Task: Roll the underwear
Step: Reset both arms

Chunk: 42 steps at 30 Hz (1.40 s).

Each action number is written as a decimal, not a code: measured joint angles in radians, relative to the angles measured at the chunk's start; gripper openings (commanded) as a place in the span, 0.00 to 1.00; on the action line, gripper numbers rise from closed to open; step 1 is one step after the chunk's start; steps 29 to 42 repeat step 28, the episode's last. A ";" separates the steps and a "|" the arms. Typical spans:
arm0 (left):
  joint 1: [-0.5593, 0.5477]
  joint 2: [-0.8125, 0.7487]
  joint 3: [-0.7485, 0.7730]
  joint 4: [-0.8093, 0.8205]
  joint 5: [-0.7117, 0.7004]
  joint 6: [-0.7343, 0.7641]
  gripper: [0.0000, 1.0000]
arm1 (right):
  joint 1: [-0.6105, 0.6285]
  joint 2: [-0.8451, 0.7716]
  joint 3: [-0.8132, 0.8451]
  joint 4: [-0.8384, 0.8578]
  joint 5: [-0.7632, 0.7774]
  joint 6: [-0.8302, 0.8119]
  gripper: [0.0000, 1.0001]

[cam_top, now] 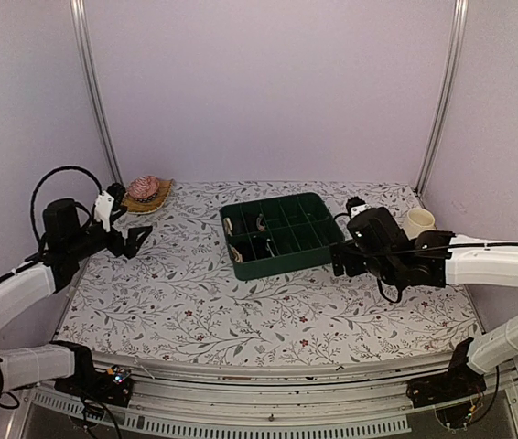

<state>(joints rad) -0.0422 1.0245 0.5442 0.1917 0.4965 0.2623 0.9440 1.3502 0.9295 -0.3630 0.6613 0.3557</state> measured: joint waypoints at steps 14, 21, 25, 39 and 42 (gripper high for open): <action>0.020 -0.330 -0.297 0.059 -0.122 -0.012 0.99 | 0.012 -0.283 -0.264 0.236 -0.046 0.042 0.99; 0.020 -0.274 -0.302 0.104 -0.120 -0.028 0.99 | 0.012 -0.221 -0.286 0.338 -0.035 0.012 0.99; 0.020 -0.273 -0.315 0.140 -0.113 -0.027 0.98 | 0.012 -0.163 -0.286 0.343 -0.013 0.011 0.99; 0.020 -0.276 -0.325 0.152 -0.109 -0.027 0.99 | 0.012 -0.157 -0.285 0.343 -0.002 0.012 0.99; 0.020 -0.276 -0.325 0.152 -0.109 -0.027 0.99 | 0.012 -0.157 -0.285 0.343 -0.002 0.012 0.99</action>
